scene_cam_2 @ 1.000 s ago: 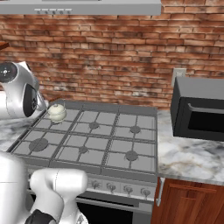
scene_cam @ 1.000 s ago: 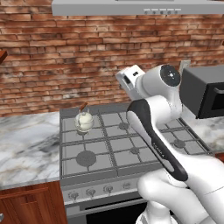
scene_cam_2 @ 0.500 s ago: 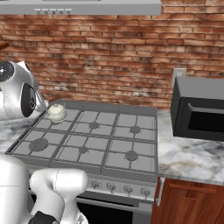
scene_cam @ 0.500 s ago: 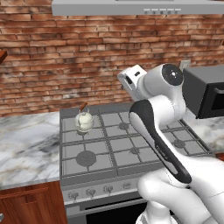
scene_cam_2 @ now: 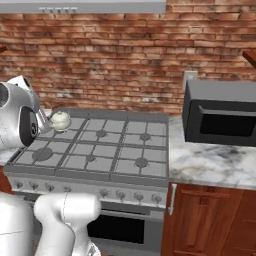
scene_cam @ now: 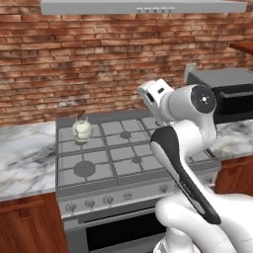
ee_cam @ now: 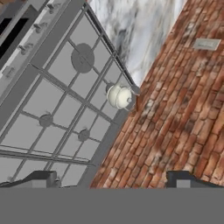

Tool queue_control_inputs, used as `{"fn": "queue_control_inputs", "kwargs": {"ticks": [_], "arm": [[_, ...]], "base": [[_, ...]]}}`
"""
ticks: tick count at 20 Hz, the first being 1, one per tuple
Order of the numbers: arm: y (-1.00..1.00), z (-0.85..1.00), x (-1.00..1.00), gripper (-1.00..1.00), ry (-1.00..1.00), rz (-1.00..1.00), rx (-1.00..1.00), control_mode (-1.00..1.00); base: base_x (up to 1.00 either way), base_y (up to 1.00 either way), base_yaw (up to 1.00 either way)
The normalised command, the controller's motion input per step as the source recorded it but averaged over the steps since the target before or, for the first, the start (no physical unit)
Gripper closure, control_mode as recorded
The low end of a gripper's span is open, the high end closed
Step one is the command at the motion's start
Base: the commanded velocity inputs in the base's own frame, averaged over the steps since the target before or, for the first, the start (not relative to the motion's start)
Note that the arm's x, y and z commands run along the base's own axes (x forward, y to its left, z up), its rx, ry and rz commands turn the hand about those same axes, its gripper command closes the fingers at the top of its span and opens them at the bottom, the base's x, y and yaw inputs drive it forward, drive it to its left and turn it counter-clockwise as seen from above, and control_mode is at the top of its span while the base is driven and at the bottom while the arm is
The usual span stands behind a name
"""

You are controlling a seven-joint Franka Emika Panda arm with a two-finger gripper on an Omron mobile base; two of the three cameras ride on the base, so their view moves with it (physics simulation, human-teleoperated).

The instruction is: Pick the kettle from the cabinet and place it on a stove burner. Then pick the pot from the counter and place it on another stove burner. Finally, turn both burners on.

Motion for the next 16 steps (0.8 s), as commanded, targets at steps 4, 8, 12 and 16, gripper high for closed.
{"fn": "queue_control_inputs", "kwargs": {"ticks": [4, 8, 12, 16], "arm": [[0.0, 0.0, 0.0, -1.0, 0.0, 0.0, 0.0, 1.0], [0.0, 0.0, 0.0, -1.0, 0.0, 0.0, 0.0, 1.0], [0.0, 0.0, 0.0, -1.0, 0.0, 0.0, 0.0, 1.0], [0.0, 0.0, 0.0, -1.0, 0.0, 0.0, 0.0, 1.0]], "base": [[-0.19, -0.57, -0.18], [-0.04, -0.6, -0.15], [-0.04, -0.65, -0.13], [-0.04, -0.67, -0.14]]}}
